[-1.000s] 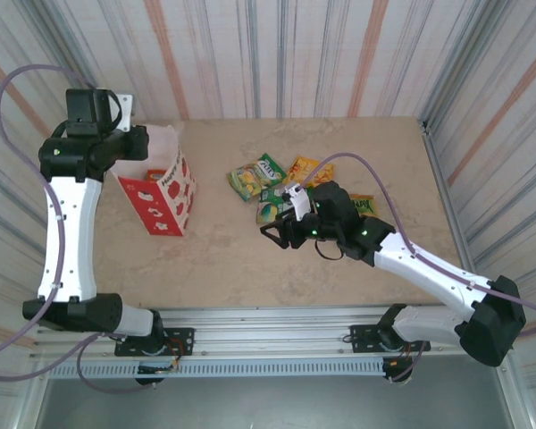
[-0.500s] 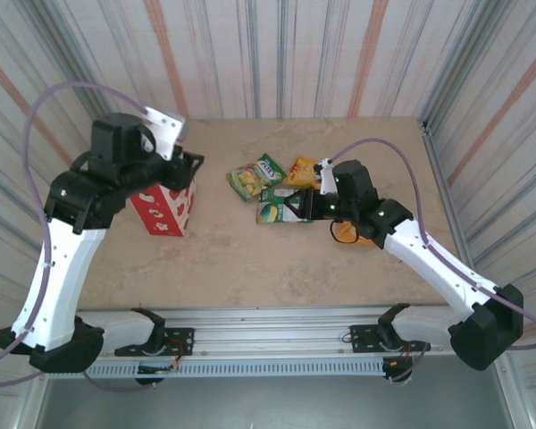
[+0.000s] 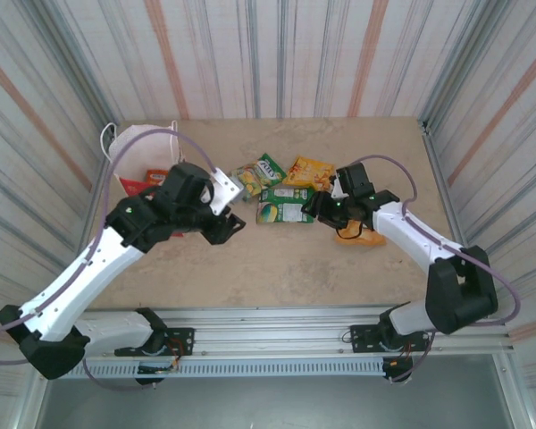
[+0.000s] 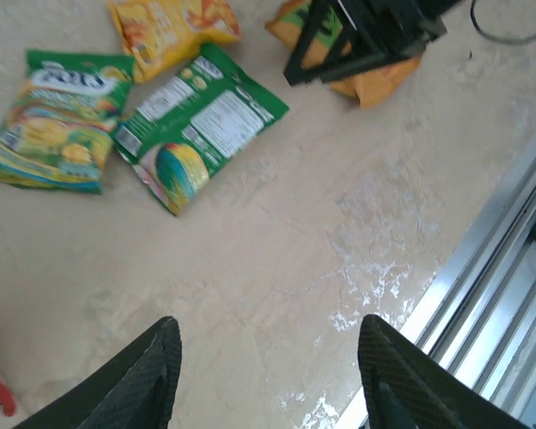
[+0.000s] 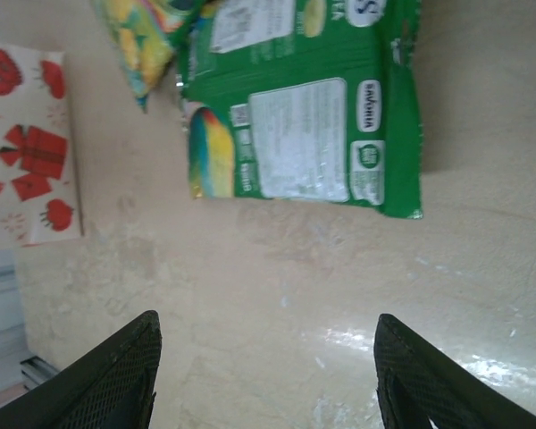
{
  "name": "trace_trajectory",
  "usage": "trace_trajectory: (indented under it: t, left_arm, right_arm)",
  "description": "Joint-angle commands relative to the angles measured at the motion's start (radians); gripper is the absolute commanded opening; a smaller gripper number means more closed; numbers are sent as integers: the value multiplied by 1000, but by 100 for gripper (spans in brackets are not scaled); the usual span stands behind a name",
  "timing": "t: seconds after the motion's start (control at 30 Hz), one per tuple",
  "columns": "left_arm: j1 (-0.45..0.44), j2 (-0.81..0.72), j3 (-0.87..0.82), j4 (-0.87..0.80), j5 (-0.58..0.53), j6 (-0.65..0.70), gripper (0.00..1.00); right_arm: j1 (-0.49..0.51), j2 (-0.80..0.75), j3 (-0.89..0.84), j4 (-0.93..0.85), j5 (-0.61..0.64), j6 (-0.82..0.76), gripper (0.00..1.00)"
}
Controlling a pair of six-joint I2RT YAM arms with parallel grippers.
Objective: Place the snacks into the paper bag
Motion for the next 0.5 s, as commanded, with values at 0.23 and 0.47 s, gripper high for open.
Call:
trace_trajectory:
  t: [0.23, 0.47]
  left_arm:
    - [-39, 27, -252, 368, -108, -63, 57]
    - [-39, 115, -261, 426, -145, -67, 58]
  right_arm:
    - [-107, 232, 163, 16, -90, -86, 59]
    - [-133, 364, 217, 57, -186, -107, 59]
